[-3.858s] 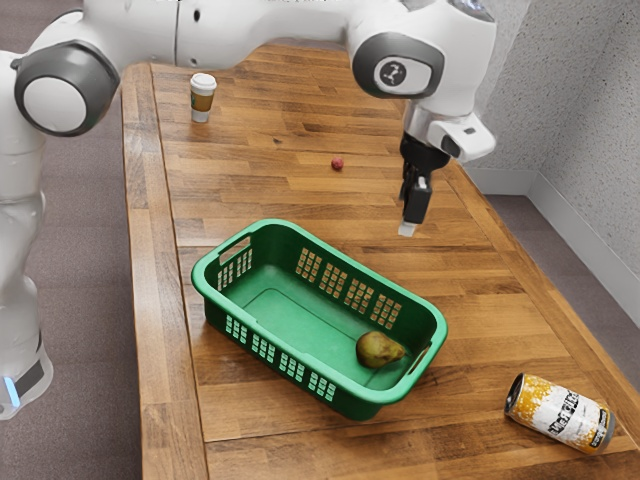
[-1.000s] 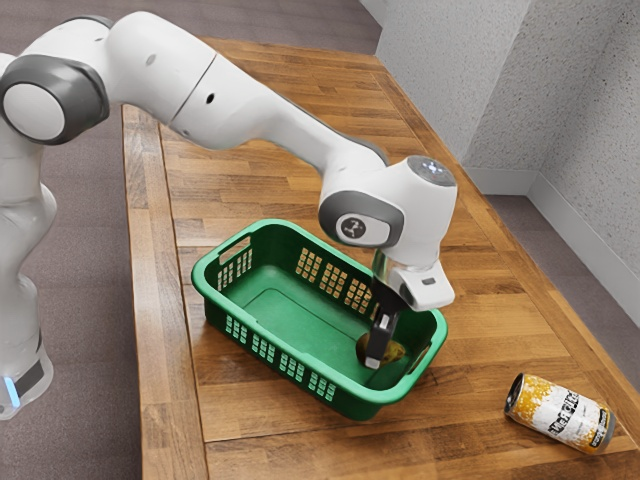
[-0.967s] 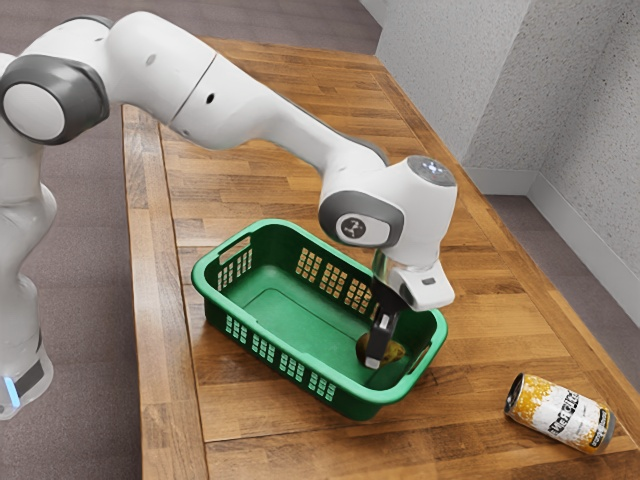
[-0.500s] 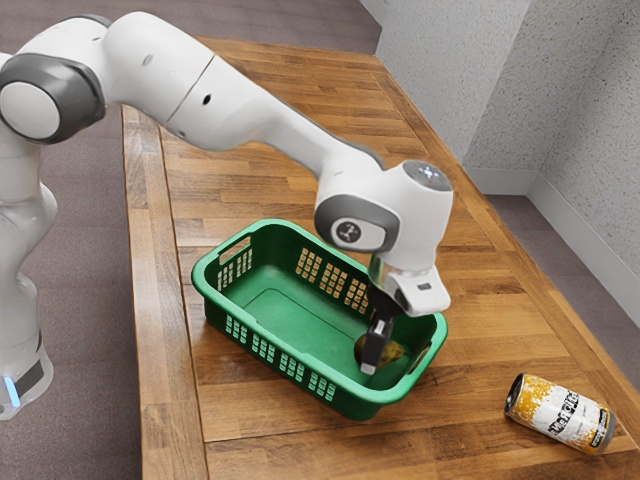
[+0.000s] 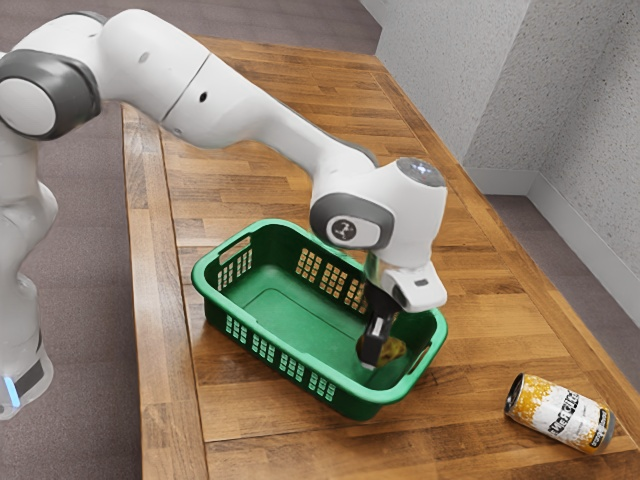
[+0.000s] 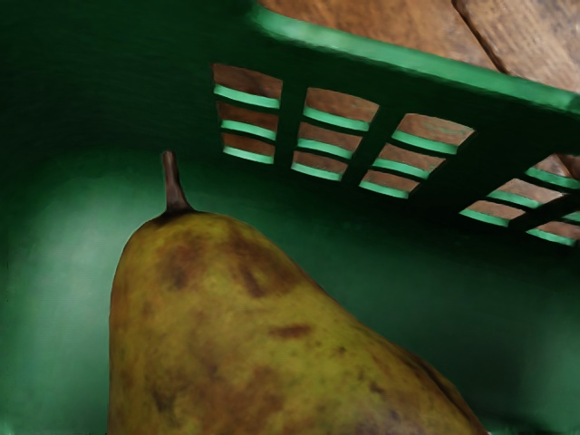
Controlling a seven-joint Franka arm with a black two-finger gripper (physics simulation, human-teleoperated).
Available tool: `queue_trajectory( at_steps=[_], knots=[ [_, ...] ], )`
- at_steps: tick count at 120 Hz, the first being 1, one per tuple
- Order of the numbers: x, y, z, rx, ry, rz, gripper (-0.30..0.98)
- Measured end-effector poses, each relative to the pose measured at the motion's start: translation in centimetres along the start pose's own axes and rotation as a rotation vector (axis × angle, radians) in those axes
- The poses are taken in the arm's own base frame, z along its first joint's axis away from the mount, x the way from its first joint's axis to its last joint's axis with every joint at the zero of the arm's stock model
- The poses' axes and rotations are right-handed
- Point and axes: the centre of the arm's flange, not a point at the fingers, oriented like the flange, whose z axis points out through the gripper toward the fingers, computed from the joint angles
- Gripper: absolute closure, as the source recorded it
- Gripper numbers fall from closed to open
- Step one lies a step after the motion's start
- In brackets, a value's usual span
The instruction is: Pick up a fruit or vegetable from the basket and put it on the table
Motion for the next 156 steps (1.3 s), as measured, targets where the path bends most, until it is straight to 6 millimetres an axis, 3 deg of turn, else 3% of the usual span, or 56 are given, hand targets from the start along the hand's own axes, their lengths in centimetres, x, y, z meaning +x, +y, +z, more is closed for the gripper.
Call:
queue_trajectory(
  at_steps=[8, 24, 39, 55, 67, 81, 89, 108, 128, 141, 156],
  knots=[
    [0.1, 0.4, -2.5, 0.009, 0.032, 0.008, 0.34],
    [-0.5, 1.6, -10.2, 0.047, 0.125, 0.039, 0.33],
    [-0.8, 1.6, -13.5, 0.081, 0.132, 0.055, 0.34],
    [-0.2, -1.7, -18.4, 0.155, 0.155, 0.017, 0.33],
    [0.6, -5.8, -20.0, 0.212, 0.148, -0.045, 0.33],
    [-0.4, -16.6, -20.3, 0.29, 0.115, -0.221, 0.33],
    [-0.3, -19.5, -19.4, 0.306, 0.094, -0.263, 0.33],
    [-0.3, -22.1, -16.1, 0.292, 0.041, -0.296, 0.34],
    [-0.4, -23.1, -15.0, 0.28, 0.023, -0.306, 0.33],
    [-0.4, -23.1, -14.9, 0.272, 0.022, -0.304, 0.16],
    [-0.4, -23.0, -15.0, 0.268, 0.025, -0.299, 0.07]
  ],
)
